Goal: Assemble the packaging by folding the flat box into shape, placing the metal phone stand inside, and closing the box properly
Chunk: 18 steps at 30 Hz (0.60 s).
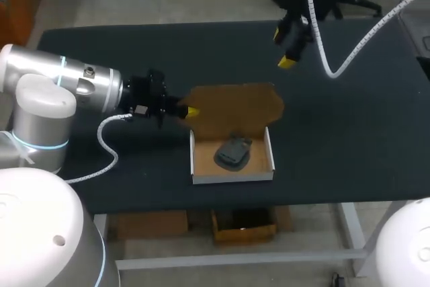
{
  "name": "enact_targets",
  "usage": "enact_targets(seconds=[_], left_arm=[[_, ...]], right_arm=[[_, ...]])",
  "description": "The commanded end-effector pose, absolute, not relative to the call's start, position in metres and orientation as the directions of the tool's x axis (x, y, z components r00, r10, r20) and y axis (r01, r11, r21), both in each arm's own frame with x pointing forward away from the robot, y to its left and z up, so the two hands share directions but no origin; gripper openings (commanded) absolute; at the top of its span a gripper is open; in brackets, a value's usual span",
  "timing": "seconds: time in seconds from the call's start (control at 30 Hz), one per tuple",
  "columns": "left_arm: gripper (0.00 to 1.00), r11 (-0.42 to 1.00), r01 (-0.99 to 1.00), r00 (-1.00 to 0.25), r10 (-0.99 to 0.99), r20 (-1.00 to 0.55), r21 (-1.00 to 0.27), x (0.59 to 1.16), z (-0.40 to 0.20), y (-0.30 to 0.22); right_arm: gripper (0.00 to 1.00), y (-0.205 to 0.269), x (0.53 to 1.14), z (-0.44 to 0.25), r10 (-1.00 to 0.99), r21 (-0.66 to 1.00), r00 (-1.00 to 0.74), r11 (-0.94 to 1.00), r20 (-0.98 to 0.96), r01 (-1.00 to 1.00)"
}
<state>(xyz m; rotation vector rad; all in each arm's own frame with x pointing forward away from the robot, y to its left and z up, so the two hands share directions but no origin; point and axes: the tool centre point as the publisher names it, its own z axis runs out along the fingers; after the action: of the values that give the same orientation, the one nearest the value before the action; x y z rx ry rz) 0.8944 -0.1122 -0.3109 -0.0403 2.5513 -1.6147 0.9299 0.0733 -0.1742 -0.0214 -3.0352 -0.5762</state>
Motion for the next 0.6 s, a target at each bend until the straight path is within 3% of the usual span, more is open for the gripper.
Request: enact_targets(seconds=[0.03, 0.6], left_arm=[[0.0, 0.427, 0.044, -0.992, -0.088, -0.09, -0.903, 0.894, -0.313, -0.113], [0.0, 0.427, 0.044, -0.992, -0.088, -0.09, -0.903, 0.894, -0.313, -0.113]], right_arm=[[1.0, 0.081, 0.928, -0.173, 0.018, 0.344, -0.999, 0.938, 0.04, 0.031], [1.0, 0.105, 0.957, -0.165, -0.021, 0.277, -1.0, 0.961, 0.012, -0.017]])
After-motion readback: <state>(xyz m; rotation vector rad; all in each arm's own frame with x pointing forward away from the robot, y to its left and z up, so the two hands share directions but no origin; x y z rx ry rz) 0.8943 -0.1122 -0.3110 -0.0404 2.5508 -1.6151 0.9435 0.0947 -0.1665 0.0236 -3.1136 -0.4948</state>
